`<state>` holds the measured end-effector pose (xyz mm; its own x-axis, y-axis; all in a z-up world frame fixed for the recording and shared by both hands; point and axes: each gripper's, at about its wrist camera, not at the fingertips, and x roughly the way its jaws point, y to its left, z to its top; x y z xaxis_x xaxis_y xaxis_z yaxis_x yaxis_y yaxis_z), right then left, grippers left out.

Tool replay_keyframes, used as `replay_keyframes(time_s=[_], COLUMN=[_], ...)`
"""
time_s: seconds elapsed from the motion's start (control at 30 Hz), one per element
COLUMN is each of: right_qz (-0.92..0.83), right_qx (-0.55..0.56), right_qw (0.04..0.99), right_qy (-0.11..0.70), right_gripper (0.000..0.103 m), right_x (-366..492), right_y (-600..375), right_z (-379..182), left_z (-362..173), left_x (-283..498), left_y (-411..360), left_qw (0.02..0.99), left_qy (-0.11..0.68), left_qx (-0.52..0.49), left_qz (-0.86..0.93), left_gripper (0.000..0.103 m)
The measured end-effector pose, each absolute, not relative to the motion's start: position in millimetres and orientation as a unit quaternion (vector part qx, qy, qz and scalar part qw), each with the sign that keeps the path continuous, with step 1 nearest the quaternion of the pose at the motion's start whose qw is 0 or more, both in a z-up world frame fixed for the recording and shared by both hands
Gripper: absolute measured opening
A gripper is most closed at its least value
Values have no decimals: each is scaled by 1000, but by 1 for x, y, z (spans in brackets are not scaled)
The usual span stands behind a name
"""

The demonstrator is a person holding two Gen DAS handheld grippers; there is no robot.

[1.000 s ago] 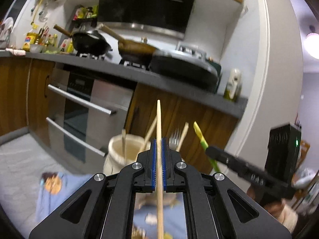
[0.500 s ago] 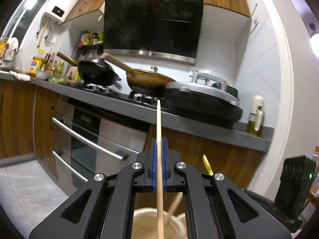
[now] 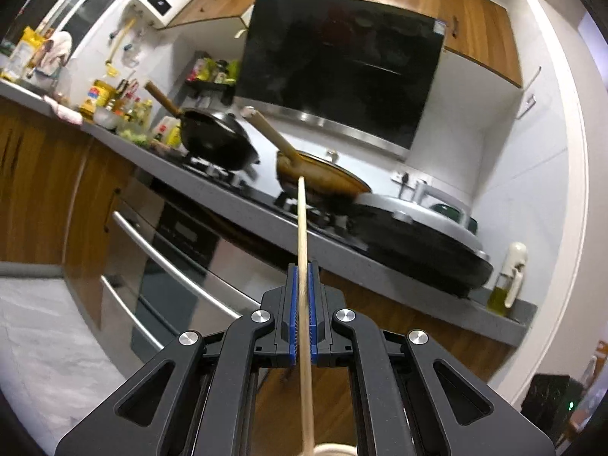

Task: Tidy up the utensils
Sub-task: 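Carry the chopstick with left while right carries the spoon toward the holder, then release the chopstick into the tall cup with left while right drops spoon into small cup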

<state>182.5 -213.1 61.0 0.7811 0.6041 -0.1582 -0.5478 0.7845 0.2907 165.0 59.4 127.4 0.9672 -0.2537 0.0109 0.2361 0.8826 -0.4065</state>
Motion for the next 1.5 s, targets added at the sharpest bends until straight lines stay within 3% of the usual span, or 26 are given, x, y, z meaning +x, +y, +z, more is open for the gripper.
replay_keyframes(time_s=[0.57, 1.03, 1.5], right_qz=[300, 340, 262], right_qx=[113, 186, 46], right_qw=[939, 913, 951], right_qy=[121, 130, 160], right_gripper=[10, 10, 10], right_x=[182, 198, 166], right_y=[-218, -223, -206], right_z=[51, 41, 34], left_z=[99, 81, 86], left_x=[150, 125, 97], left_y=[16, 3, 20], left_qw=[972, 978, 981], left_qy=[36, 62, 87], left_qx=[-152, -105, -104], left_qz=[-173, -171, -136], left_gripper=[6, 6, 6])
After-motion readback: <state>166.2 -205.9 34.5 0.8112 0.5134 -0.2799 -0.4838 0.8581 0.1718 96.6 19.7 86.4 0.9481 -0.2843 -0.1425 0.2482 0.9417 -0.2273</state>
